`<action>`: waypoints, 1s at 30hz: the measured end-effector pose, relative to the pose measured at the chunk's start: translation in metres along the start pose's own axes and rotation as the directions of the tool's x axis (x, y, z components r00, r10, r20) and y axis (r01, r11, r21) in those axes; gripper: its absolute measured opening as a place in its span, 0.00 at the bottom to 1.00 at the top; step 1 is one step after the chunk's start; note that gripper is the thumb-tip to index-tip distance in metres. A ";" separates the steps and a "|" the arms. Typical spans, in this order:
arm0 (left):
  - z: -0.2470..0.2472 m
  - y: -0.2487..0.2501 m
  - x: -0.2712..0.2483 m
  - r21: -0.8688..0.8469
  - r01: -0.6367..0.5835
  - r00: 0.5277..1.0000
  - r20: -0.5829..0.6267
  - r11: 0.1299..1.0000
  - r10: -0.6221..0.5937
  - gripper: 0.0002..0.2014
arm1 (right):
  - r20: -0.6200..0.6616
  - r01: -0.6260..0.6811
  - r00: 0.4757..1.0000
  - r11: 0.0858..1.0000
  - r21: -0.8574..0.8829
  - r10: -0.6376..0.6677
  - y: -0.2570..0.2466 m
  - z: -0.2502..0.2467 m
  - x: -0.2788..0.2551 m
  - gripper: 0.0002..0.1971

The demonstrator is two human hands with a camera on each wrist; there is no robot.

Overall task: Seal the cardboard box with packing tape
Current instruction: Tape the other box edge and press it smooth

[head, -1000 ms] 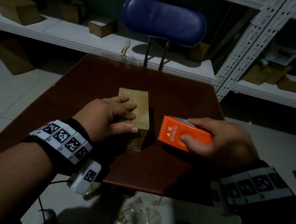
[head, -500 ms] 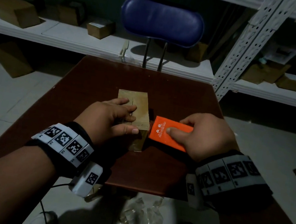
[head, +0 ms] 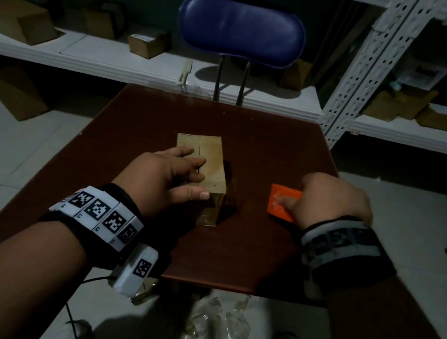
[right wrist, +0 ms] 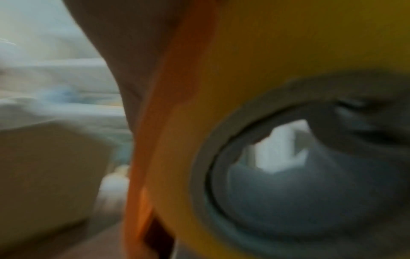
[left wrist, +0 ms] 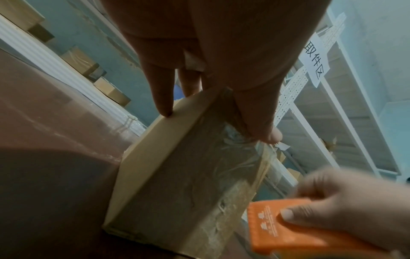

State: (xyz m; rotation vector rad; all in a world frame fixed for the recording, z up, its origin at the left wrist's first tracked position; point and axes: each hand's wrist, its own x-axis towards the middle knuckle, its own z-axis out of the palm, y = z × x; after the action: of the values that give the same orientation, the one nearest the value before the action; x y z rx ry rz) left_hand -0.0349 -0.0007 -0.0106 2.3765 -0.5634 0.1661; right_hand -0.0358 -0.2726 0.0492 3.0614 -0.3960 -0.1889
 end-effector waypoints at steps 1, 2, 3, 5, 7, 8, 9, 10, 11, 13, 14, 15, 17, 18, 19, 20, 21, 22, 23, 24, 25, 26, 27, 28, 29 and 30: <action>0.000 -0.001 0.000 -0.004 -0.002 1.000 -0.001 1.000 0.002 0.27 | 0.020 -0.011 1.000 0.999 0.036 0.010 0.006 0.003 0.005 0.21; 0.000 -0.001 0.000 -0.007 -0.001 1.000 0.000 1.000 0.001 0.28 | 0.015 -0.007 1.000 0.996 0.085 0.006 0.012 0.005 0.007 0.23; 0.000 -0.002 0.001 -0.012 0.004 1.000 0.004 1.000 -0.004 0.28 | -0.008 0.018 1.000 0.993 0.117 -0.017 0.014 0.009 0.008 0.24; 0.000 -0.002 0.001 -0.011 0.004 1.000 0.005 1.000 -0.004 0.29 | -0.072 0.090 0.994 0.989 0.114 -0.082 0.011 0.018 0.006 0.25; 0.000 -0.002 0.001 -0.011 0.008 1.000 0.003 1.000 -0.008 0.29 | -0.101 0.132 0.987 0.988 0.076 -0.124 0.001 0.027 0.004 0.26; 0.000 -0.002 0.002 -0.013 0.015 1.000 0.004 1.000 -0.015 0.29 | -0.100 0.135 0.986 0.990 0.050 -0.130 -0.002 0.031 0.003 0.26; -0.001 -0.002 0.002 -0.014 0.021 1.000 0.006 1.000 -0.021 0.29 | -0.097 0.135 0.986 0.991 0.018 -0.133 -0.005 0.035 0.003 0.27; -0.001 -0.002 0.002 -0.014 0.025 1.000 0.010 1.000 -0.025 0.28 | -0.093 0.140 0.986 0.990 -0.005 -0.140 -0.007 0.038 0.003 0.27; -0.002 -0.001 0.001 -0.015 0.028 1.000 0.013 0.999 -0.028 0.28 | -0.082 0.153 0.985 0.988 -0.017 -0.154 -0.008 0.039 0.003 0.27; -0.003 0.000 0.001 -0.014 0.027 0.999 0.020 1.000 -0.027 0.28 | -0.045 0.181 0.982 0.983 -0.024 -0.182 -0.011 0.039 0.000 0.28; -0.003 0.001 0.000 -0.010 0.025 0.999 0.022 1.000 -0.024 0.28 | -0.029 0.189 0.981 0.982 -0.028 -0.190 -0.012 0.039 -0.002 0.29; -0.003 0.001 -0.001 -0.006 0.024 0.999 0.025 1.000 -0.024 0.28 | -0.025 0.192 0.981 0.981 -0.039 -0.193 -0.013 0.038 -0.005 0.29; -0.004 0.003 -0.003 -0.004 0.021 0.999 0.029 1.000 -0.021 0.29 | -0.082 0.206 0.975 0.978 -0.026 -0.207 -0.013 0.037 -0.009 0.26; -0.004 0.004 -0.004 0.000 0.012 0.999 0.030 1.000 -0.012 0.28 | -0.158 0.241 0.960 0.969 0.053 -0.230 -0.013 0.038 -0.011 0.22; -0.005 0.005 -0.006 0.006 0.002 1.000 0.031 1.000 -0.002 0.28 | -0.240 0.291 0.939 0.940 0.177 -0.246 -0.014 0.039 -0.013 0.19; -0.005 0.006 -0.007 0.011 -0.005 0.999 0.032 1.000 0.005 0.27 | -0.304 0.341 0.922 0.877 0.339 -0.241 -0.015 0.039 -0.016 0.16; -0.005 0.007 -0.008 0.014 -0.009 0.999 0.033 1.000 0.008 0.27 | -0.323 0.366 0.920 0.777 0.512 -0.220 -0.017 0.040 -0.020 0.14; -0.006 0.007 -0.010 0.015 -0.010 0.999 0.034 1.000 0.009 0.27 | -0.287 0.355 0.934 0.651 0.671 -0.214 -0.021 0.040 -0.025 0.12; -0.006 0.007 -0.011 0.014 -0.009 0.999 0.034 1.000 0.009 0.27 | -0.208 0.309 0.947 0.521 0.795 -0.244 -0.024 0.042 -0.030 0.12; -0.006 0.007 -0.012 0.013 -0.008 0.999 0.036 1.000 0.008 0.28 | -0.113 0.234 0.948 0.412 0.881 -0.297 -0.028 0.044 -0.035 0.15; -0.007 0.007 -0.013 0.013 -0.008 0.999 0.037 1.000 0.007 0.29 | -0.023 0.154 0.937 0.354 0.922 -0.348 -0.031 0.048 -0.038 0.20; -0.007 0.006 -0.014 0.014 -0.009 0.999 0.036 1.000 0.008 0.29 | 0.035 0.102 0.923 0.333 0.937 -0.382 -0.032 0.054 -0.039 0.23; -0.007 0.006 -0.015 0.013 -0.009 0.999 0.033 1.000 0.008 0.30 | 0.057 0.082 0.914 0.322 0.943 -0.401 -0.033 0.060 -0.039 0.25; -0.007 0.005 -0.016 0.009 -0.009 1.000 0.030 1.000 0.009 0.29 | 0.057 0.076 0.911 0.301 0.950 -0.409 -0.034 0.065 -0.039 0.27; -0.007 0.004 -0.016 0.005 -0.010 1.000 0.027 1.000 0.010 0.29 | 0.054 0.069 0.909 0.276 0.959 -0.414 -0.034 0.069 -0.039 0.30; -0.007 0.004 -0.017 0.003 -0.013 1.000 0.024 1.000 0.013 0.29 | 0.050 0.061 0.908 0.248 0.967 -0.416 -0.034 0.072 -0.039 0.30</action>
State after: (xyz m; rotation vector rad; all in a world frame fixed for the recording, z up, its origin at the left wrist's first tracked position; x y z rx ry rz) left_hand -0.0516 0.0070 -0.0072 2.3807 -0.5899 0.1448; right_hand -0.0738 -0.2317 -0.0197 4.3678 0.0704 -0.6791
